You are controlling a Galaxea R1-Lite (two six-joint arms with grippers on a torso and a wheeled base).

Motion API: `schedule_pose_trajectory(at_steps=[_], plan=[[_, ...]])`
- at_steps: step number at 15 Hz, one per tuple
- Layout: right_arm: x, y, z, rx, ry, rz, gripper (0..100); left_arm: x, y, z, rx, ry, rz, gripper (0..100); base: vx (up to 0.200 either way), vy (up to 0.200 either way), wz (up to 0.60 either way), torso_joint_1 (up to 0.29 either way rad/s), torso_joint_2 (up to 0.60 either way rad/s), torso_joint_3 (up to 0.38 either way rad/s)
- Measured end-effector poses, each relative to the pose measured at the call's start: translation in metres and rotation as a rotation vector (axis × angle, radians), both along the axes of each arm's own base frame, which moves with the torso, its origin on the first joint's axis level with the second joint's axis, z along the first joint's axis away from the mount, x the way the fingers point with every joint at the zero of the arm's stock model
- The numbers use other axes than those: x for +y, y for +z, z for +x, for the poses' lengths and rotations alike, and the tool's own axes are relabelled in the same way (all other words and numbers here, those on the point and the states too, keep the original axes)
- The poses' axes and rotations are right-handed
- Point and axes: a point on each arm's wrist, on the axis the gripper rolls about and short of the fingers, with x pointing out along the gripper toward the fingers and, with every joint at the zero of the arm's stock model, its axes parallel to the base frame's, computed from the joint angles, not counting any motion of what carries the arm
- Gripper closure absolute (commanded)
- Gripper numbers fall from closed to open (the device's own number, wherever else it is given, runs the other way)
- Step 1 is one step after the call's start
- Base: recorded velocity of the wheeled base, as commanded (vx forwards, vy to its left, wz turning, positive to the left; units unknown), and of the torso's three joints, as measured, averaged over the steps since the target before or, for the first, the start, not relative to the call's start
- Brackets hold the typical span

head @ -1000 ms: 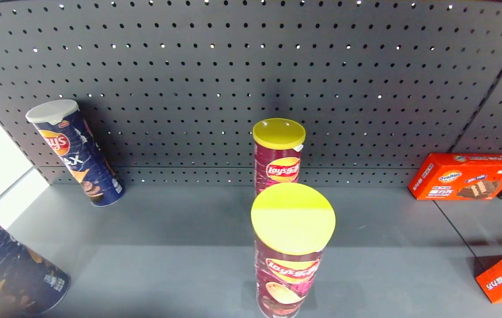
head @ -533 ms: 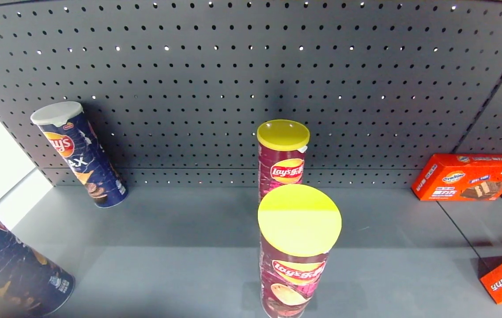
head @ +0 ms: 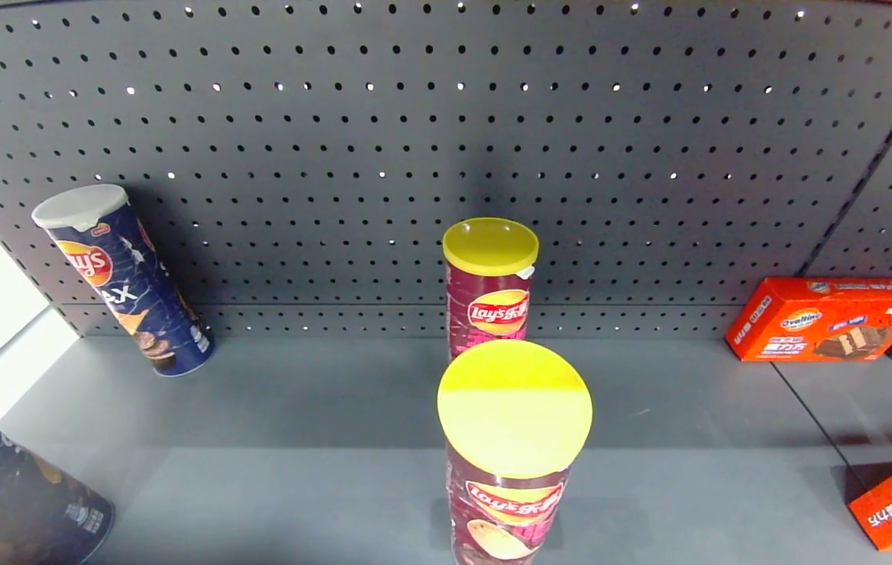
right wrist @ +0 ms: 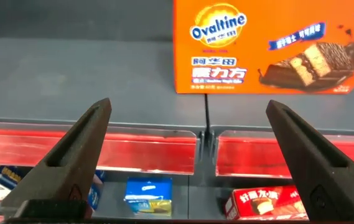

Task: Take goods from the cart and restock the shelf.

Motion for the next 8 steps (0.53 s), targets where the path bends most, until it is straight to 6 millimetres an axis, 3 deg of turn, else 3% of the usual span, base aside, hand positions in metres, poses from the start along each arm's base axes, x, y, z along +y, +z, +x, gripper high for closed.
schedule_pose_trajectory(at_steps=[8], plan=[[0.0,0.0001,0.0,0.0,0.0,0.0,0,0.0,0.0002,0.0,-0.001,0.001,0.0,0,0.0,0.0,0.0,0.0,0.0,0.0]])
